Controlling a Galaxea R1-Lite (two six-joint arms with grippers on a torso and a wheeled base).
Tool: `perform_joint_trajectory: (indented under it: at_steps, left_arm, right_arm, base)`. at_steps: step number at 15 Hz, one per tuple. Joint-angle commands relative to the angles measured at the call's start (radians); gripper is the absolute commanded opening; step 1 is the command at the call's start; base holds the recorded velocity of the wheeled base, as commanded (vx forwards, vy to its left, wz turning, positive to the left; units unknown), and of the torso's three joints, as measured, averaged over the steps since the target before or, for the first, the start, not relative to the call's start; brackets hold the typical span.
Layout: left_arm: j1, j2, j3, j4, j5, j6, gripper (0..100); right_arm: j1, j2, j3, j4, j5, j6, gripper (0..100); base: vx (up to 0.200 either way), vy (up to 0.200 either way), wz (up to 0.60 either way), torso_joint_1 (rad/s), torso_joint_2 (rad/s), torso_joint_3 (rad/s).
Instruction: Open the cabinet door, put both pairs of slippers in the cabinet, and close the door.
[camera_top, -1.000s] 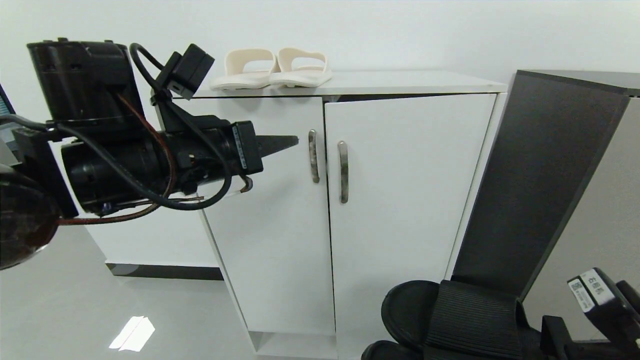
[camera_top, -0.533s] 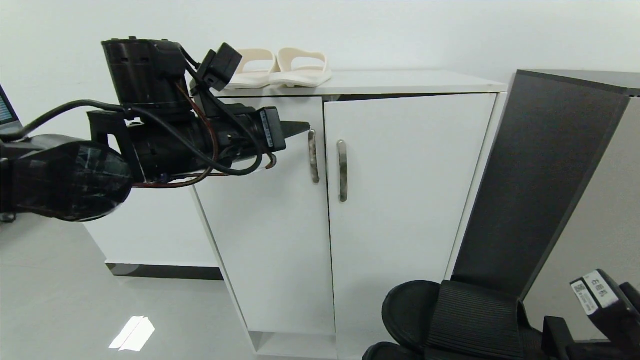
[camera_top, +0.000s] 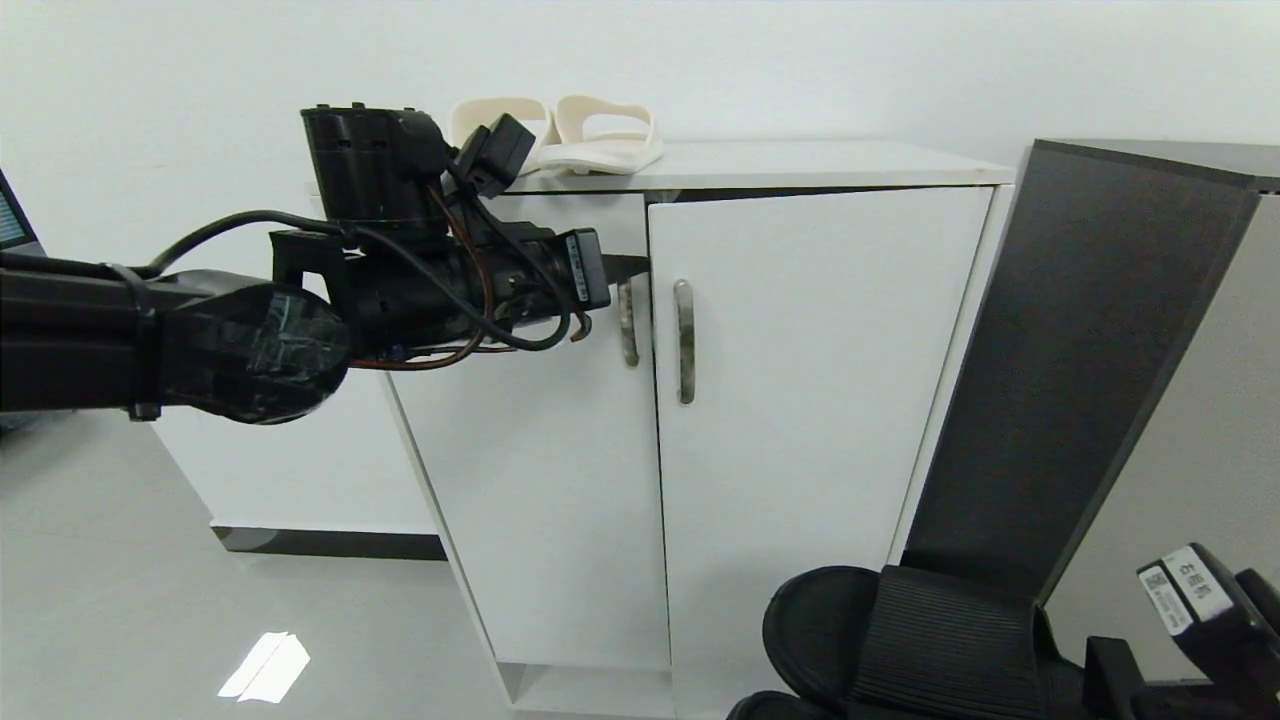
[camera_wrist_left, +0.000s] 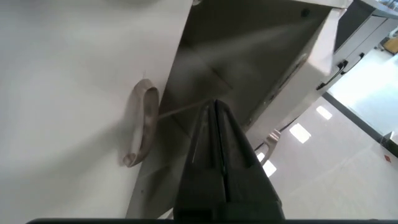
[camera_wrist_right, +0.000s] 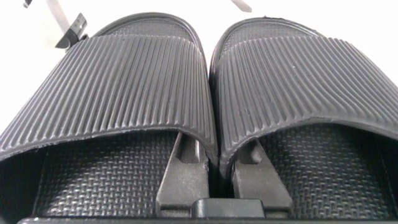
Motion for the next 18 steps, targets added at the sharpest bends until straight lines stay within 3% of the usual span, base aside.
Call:
perform_joint_trajectory:
  at_steps: [1, 4, 8, 12, 18]
  left_arm:
    - [-0.011, 0.030, -0.012, -0.002, 0.002, 0.000, 0]
    - [-0.057, 0.012, 0.014, -0.003, 0.008, 0.003, 0]
    - [-0.136, -0.091, 0.178, -0.124, 0.025, 0.001, 0]
    - [-0.120, -0.109, 0.214, -0.143, 0.028, 0.000, 0]
    - [-0.108, -0.181, 0.315, -0.215, 0.187, -0.002, 0]
  right_arm:
    - [0.015, 0.000, -0.001, 0.008, 0.001, 0.000, 0]
    - [0.023, 0.001, 0.013, 0.018, 0.001, 0.000, 0]
    - [0.029, 0.003, 0.018, 0.016, 0.002, 0.000, 0]
    - [0.035, 0.001, 0.019, 0.016, 0.002, 0.000, 0]
    - [0.046, 0.006, 0.012, 0.016, -0.001, 0.003, 0]
  base:
    - [0.000, 0.000, 0.00, 0.000, 0.00, 0.000]
    - [-0.200, 0.000, 0.00, 0.005, 0.00, 0.004]
    - [-0.200, 0.000, 0.00, -0.002, 0.00, 0.002]
    - [0.000, 0.000, 0.00, 0.000, 0.00, 0.000]
    - [0.000, 0.000, 0.00, 0.000, 0.00, 0.000]
